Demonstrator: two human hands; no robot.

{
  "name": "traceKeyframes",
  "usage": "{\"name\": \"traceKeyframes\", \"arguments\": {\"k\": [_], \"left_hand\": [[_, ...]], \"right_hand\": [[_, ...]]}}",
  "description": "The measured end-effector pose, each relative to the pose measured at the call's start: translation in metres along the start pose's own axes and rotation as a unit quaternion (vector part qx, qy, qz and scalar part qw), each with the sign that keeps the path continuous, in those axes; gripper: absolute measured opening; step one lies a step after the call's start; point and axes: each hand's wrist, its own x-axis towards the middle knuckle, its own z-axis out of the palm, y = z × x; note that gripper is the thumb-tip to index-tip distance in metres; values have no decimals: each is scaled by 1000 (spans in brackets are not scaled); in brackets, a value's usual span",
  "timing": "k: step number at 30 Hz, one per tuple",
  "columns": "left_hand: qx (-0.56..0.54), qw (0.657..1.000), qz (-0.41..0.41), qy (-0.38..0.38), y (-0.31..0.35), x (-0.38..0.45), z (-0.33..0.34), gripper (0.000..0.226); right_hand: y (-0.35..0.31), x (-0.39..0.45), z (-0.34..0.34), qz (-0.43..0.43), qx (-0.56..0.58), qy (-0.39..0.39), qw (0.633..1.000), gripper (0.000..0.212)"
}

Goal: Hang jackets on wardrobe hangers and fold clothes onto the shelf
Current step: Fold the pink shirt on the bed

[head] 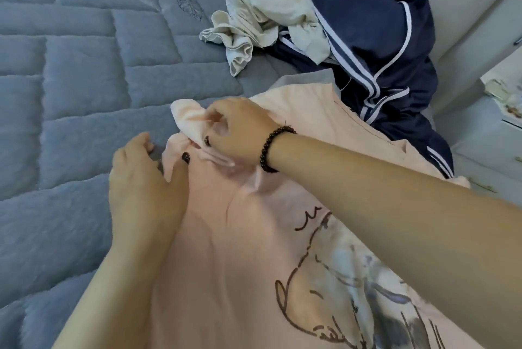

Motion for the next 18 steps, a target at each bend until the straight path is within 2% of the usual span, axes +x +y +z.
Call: {"name": "traceKeyframes", "arguments": {"k": [3,6,8,10,14,16,18], "left_hand": [[4,999,-20,-26,-1,5,-6,43],[-17,998,-44,-34,1,7,-8,8],[-55,995,-73,-32,2,6,-9,12],[-122,986,-115,-27,5,6,-12,10],[-251,952,-176,-15,0,13,-16,6],[-311,929,-201,-12,-5,17,-15,11],[-359,907,-220,-29,-4,16,-15,25]], "right_hand": [[-1,32,-3,-12,-76,-99,992,27],[3,44,-19,-28,-69,-177,981,29],[11,51,-29,-24,-78,-201,976,25],[23,57,-35,-13,-83,-148,985,17],[27,62,-30,-26,13,45,999,10],[27,62,-21,-19,5,55,998,23],[28,62,-9,19,-54,-1,998,36]]}}
